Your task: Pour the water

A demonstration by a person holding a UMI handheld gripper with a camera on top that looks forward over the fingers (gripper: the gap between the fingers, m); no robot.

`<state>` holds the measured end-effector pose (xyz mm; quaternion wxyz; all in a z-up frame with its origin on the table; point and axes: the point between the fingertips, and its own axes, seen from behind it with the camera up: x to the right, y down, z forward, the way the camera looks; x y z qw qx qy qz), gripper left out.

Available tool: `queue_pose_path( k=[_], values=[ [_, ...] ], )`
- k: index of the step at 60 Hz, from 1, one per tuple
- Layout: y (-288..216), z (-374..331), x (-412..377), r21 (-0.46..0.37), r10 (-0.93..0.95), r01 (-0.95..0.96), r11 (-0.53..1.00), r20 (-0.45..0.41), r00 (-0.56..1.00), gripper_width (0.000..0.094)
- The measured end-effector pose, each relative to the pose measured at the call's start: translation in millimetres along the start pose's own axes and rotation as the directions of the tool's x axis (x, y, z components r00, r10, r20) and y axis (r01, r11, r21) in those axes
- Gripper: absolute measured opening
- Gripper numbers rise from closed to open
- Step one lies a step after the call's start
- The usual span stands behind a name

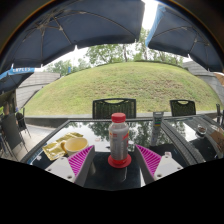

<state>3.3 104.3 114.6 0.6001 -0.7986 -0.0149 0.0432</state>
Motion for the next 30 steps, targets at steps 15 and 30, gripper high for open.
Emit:
queue_pose_path(
  k=[15,30],
  values=[
    [43.7,-103.2,-53.5,-0.045,-0.119,0.127,0.991,0.143,0.983,0.0835],
    [55.4,-137.5,-41.9,-0.025,-0.175,0.177,0.984,0.080,0.981,0.0832]
  ],
)
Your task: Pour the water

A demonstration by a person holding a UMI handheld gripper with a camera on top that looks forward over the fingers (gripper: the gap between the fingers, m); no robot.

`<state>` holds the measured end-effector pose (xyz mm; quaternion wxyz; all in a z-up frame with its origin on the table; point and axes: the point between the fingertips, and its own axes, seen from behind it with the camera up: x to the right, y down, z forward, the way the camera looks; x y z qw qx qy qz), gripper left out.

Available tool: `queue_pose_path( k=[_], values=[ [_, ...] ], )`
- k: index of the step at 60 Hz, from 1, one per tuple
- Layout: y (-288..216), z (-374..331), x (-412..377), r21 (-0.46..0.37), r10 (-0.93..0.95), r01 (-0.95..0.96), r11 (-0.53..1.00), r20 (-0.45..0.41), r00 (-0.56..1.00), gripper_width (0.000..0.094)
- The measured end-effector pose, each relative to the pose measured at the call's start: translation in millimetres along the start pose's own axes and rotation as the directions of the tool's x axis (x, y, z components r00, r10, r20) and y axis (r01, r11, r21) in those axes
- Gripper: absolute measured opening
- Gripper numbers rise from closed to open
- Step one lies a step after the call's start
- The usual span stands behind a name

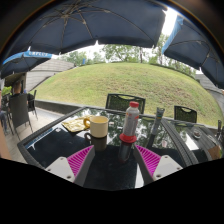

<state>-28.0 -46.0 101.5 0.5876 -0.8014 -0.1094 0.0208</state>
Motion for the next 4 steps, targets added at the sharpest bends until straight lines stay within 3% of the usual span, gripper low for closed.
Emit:
queue_pose_path(
  k=[4],
  values=[
    [0.1,0.5,7.9,0.016,0.009,-0.009,1.000,-0.010,1.000,0.0833]
  ],
)
